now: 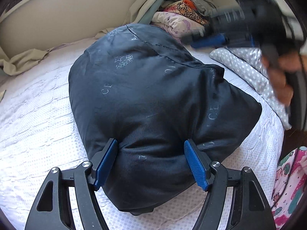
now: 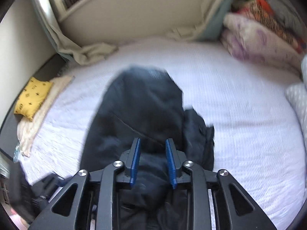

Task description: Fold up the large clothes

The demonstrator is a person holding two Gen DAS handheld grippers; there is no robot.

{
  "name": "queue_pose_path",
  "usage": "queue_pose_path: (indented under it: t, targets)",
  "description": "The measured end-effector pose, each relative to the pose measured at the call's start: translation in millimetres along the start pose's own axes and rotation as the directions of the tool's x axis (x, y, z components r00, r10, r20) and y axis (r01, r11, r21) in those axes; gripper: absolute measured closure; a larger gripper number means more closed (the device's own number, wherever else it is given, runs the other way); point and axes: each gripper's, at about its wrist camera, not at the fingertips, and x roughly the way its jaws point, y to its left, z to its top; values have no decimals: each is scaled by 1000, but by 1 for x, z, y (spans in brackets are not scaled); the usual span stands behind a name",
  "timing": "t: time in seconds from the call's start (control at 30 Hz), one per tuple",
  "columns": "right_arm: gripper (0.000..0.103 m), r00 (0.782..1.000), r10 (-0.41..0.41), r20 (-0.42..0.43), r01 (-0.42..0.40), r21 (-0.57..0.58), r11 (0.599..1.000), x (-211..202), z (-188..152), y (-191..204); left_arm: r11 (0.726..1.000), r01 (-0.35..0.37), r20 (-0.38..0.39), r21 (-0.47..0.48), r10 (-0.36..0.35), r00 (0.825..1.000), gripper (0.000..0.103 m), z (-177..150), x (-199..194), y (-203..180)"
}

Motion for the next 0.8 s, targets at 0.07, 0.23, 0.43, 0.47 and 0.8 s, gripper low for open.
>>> queue_pose_path:
  t: [0.07, 0.23, 0.43, 0.47, 0.8]
  targets:
    - [80, 1000, 27, 6, -27, 3, 1000, 0, 15, 8, 1000, -11, 1, 5, 11, 1000, 27, 0, 0, -3]
    - [80, 996, 15, -93, -16, -14, 1000, 38, 42, 16, 1000, -11, 0, 7, 11, 1000, 27, 0, 0, -5]
    - [81, 959, -115, -261, 108, -43, 993, 107, 22, 1, 1000, -16, 1, 16, 16, 1000, 26, 4, 2, -10]
    - [81, 955, -122, -271, 116, -40, 992, 115, 18, -4, 1000, -20, 3, 21, 20, 1000, 26, 4, 3, -12]
    - [69, 977, -63, -204, 73, 42, 996, 92, 11, -18, 999, -29, -5, 24, 29, 1000, 25, 5, 3, -14]
